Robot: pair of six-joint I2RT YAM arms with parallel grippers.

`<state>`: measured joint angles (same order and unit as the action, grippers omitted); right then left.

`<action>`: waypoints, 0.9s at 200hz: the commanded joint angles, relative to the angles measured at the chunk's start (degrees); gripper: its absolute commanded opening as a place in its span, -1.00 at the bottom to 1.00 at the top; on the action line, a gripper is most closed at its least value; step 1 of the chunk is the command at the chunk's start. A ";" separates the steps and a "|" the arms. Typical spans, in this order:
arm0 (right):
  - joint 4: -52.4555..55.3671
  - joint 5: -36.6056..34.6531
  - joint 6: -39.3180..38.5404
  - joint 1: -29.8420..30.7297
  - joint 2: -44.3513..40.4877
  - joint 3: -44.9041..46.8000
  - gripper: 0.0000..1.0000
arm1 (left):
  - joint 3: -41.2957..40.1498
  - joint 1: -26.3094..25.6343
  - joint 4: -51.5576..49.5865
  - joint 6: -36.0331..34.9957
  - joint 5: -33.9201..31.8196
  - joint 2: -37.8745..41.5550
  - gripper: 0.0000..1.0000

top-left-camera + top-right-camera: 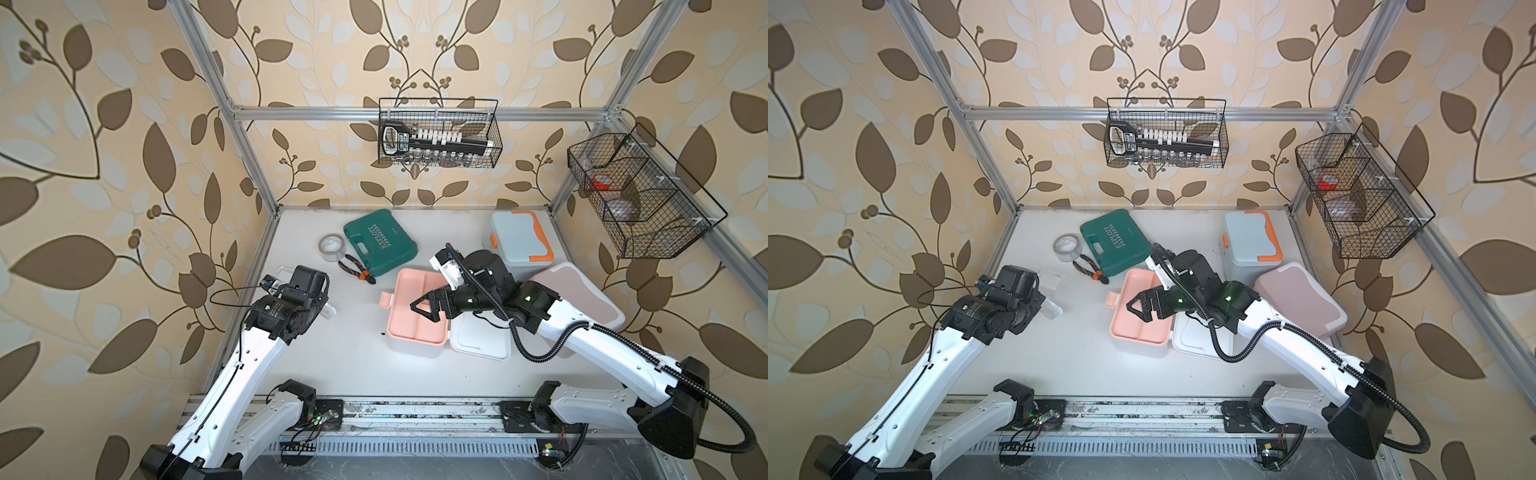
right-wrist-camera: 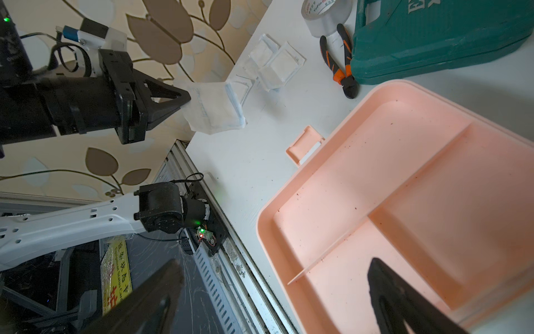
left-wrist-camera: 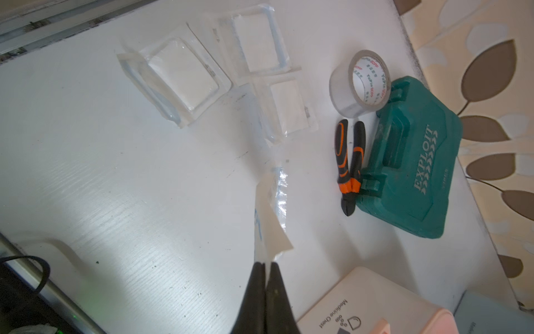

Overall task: Open first aid kits and take out gauze
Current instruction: Place the gauze at the center of the board.

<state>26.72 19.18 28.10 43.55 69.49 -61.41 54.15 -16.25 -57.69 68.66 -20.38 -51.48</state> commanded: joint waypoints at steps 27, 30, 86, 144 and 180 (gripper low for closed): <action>1.49 -1.23 1.03 0.27 -0.06 -1.34 0.99 | -1.65 5.58 2.14 1.51 -3.63 -5.86 -1.00; 1.56 -1.33 1.00 0.30 -0.13 -1.31 0.99 | -1.73 5.83 2.41 1.55 -3.69 -6.17 -1.00; 2.05 -1.17 0.98 0.27 -0.37 -1.68 0.99 | -3.56 12.96 7.98 1.39 -2.47 -11.78 -1.00; 2.11 -1.07 1.17 0.37 -1.43 -1.25 0.99 | -5.97 18.37 15.46 1.47 3.26 -20.47 -1.00; 2.37 -1.08 1.18 0.29 -1.99 -0.91 0.99 | -5.65 19.45 16.91 1.80 4.03 -25.58 -1.00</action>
<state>27.97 18.57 28.97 43.57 68.84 -61.41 48.36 2.35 -42.48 69.67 -17.80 -75.02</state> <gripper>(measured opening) 0.995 0.047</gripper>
